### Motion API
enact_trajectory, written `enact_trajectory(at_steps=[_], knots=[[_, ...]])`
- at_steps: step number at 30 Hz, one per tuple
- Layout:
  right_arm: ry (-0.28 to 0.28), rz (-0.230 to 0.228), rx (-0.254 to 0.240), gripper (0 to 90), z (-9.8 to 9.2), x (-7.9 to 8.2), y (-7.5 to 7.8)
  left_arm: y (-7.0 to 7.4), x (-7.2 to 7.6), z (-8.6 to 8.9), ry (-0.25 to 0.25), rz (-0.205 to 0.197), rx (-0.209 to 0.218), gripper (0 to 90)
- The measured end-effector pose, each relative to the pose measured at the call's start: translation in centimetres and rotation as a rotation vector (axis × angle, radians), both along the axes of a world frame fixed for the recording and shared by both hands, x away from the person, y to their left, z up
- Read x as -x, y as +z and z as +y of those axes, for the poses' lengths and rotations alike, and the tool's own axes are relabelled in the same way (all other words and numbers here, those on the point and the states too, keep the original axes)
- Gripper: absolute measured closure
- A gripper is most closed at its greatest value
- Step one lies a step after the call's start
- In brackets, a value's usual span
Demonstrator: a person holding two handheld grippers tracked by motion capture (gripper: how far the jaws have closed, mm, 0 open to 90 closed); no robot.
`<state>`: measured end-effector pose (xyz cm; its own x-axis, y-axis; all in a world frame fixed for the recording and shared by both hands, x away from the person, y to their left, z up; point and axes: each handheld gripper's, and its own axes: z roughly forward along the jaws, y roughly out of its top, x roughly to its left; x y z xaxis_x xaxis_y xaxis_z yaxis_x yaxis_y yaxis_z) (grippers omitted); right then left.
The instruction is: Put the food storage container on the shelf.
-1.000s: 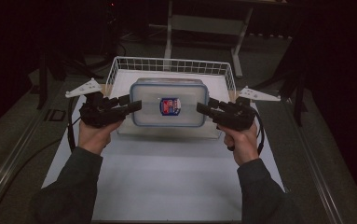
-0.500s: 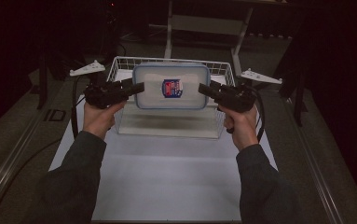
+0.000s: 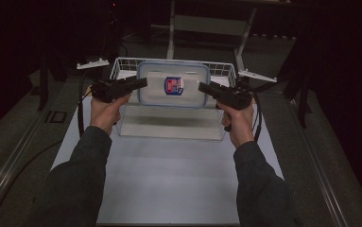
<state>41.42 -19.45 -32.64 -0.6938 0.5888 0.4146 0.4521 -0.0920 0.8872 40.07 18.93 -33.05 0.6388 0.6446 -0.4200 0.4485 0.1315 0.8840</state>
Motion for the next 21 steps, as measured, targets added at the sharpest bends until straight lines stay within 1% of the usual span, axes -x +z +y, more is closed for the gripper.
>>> enact_trajectory(at_steps=[2,5,6,7,8,9,10,11,13,16,21], knots=[[-0.005,0.017,0.009,48.2,0.0,-0.2,-0.3,-0.1,-0.1,-0.1,0.004,0.004,-0.01,51.1],[-0.007,0.022,0.01,48.0,0.0,-0.3,-0.5,-0.1,-0.2,-0.1,0.012,0.002,-0.003,50.9],[-0.008,0.023,0.008,48.2,0.0,-0.4,-0.5,-0.1,-0.1,-0.2,0.034,-0.005,-0.017,50.3],[-0.006,0.023,0.006,48.3,0.1,-0.4,-0.5,0.1,0.0,-0.5,0.059,-0.017,-0.053,50.7],[-0.008,0.013,0.032,48.1,0.4,-0.2,-0.4,0.3,0.0,-1.0,0.095,-0.016,-0.11,56.6],[-0.013,-0.005,0.074,47.1,0.8,-0.1,-0.3,0.3,0.0,-1.5,0.11,-0.009,-0.161,52.6],[-0.02,-0.018,0.101,46.0,1.2,0.0,-0.2,0.2,-0.1,-1.7,0.118,-0.006,-0.175,48.7],[-0.032,-0.017,0.106,45.9,1.3,0.0,-0.1,0.1,-0.2,-1.8,0.124,-0.004,-0.163,47.9],[-0.041,0.002,0.082,45.8,1.1,-0.3,-0.2,-0.1,-0.3,-1.7,0.12,0.002,-0.145,49.0],[-0.045,0.011,0.069,45.5,0.9,-0.5,-0.3,-0.1,-0.5,-1.8,0.116,0.003,-0.144,49.2],[-0.059,0.015,0.085,43.3,0.8,-0.8,-0.1,-0.4,-0.6,-1.8,0.11,0.013,-0.131,49.0]])
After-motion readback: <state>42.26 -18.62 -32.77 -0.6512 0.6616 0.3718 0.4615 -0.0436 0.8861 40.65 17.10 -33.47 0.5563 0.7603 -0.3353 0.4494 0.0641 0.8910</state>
